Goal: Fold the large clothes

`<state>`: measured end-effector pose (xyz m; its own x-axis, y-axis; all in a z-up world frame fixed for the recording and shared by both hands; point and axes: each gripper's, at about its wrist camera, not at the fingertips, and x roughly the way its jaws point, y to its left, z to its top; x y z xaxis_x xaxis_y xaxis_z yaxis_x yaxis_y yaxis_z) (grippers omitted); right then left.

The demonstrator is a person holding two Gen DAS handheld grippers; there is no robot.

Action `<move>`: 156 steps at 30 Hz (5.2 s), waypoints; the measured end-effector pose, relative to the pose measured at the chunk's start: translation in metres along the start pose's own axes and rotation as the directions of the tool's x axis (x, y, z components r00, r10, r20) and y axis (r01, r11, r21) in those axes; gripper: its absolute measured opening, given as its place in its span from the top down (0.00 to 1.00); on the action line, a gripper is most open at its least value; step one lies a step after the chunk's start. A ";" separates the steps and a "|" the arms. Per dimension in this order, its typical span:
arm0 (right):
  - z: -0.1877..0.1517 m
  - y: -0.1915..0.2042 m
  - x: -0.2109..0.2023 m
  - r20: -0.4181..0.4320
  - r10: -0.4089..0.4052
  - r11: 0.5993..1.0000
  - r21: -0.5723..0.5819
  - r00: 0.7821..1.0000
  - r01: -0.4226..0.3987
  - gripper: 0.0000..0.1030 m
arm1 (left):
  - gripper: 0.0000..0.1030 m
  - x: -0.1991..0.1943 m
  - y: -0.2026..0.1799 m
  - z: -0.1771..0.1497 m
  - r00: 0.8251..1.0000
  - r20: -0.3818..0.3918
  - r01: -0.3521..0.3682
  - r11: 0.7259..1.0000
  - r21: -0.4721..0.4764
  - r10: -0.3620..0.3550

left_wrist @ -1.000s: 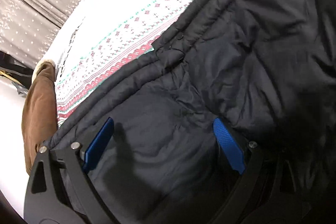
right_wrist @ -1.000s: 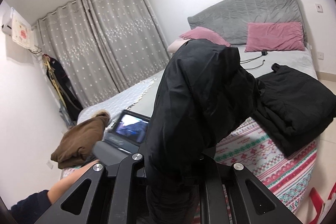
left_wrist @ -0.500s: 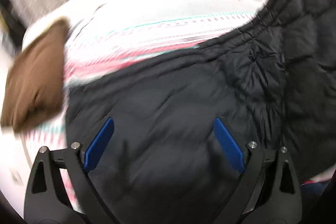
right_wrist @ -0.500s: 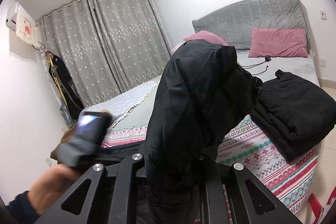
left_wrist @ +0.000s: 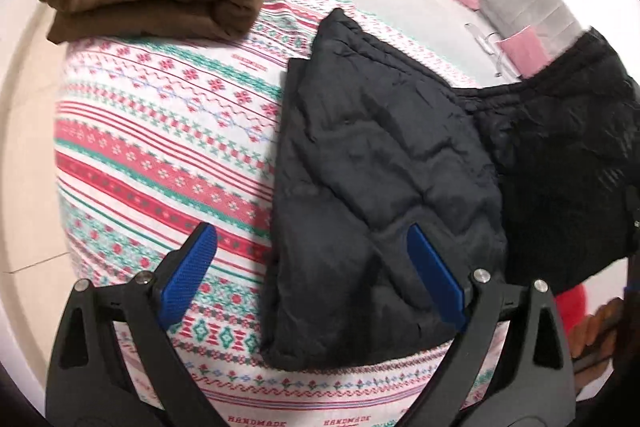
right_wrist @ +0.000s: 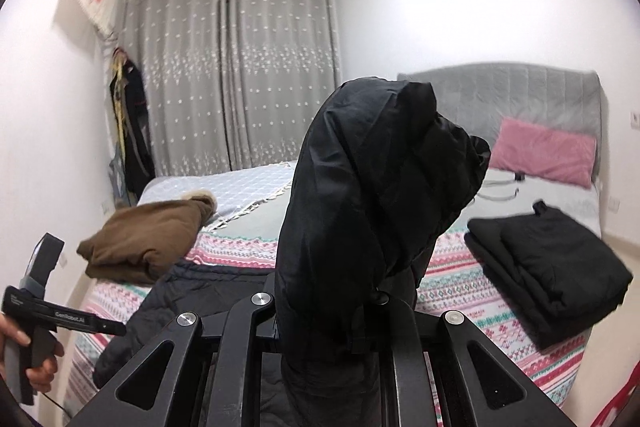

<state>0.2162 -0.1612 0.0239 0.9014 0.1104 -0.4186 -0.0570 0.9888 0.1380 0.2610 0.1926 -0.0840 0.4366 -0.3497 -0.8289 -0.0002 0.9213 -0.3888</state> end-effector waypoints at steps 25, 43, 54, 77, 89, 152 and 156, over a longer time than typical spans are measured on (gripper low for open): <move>-0.119 0.222 0.014 -0.384 0.279 0.605 -0.641 0.880 -0.472 0.50 | 0.07 -0.064 0.048 0.005 0.979 0.108 0.186 0.970 -0.158 -0.171; -0.061 0.084 0.070 -0.460 0.386 0.891 -0.039 0.800 -0.452 0.30 | 0.07 -0.032 -0.043 -0.018 0.959 0.119 -0.279 0.929 0.245 0.256; -0.101 0.115 0.097 -0.584 0.296 0.877 -0.146 0.756 -0.457 0.51 | 0.07 -0.045 -0.038 -0.010 0.912 0.216 -0.398 0.883 0.251 0.349; -0.039 0.087 0.161 -0.560 0.453 0.880 0.154 0.694 -0.450 0.50 | 0.06 0.022 -0.054 0.044 0.936 0.175 -0.346 0.891 0.294 0.305; -0.017 0.103 0.355 -0.710 0.294 0.953 0.165 0.639 -0.255 0.50 | 0.04 0.029 -0.048 0.041 0.949 0.171 -0.302 0.916 0.265 0.263; -0.053 0.115 0.254 -0.649 0.275 0.945 0.049 0.710 -0.322 0.44 | 0.03 0.046 -0.005 0.113 0.886 0.202 -0.450 0.880 0.152 0.418; -0.066 0.121 0.269 -0.683 0.273 0.943 0.052 0.677 -0.328 0.44 | 0.03 0.064 -0.005 0.107 0.876 0.202 -0.472 0.865 0.169 0.438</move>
<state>0.4232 -0.0051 -0.1313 0.3017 0.4138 -0.8589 -0.3270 0.8912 0.3145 0.3847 0.1839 -0.0918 0.5636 0.1318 -0.8155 -0.0538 0.9910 0.1229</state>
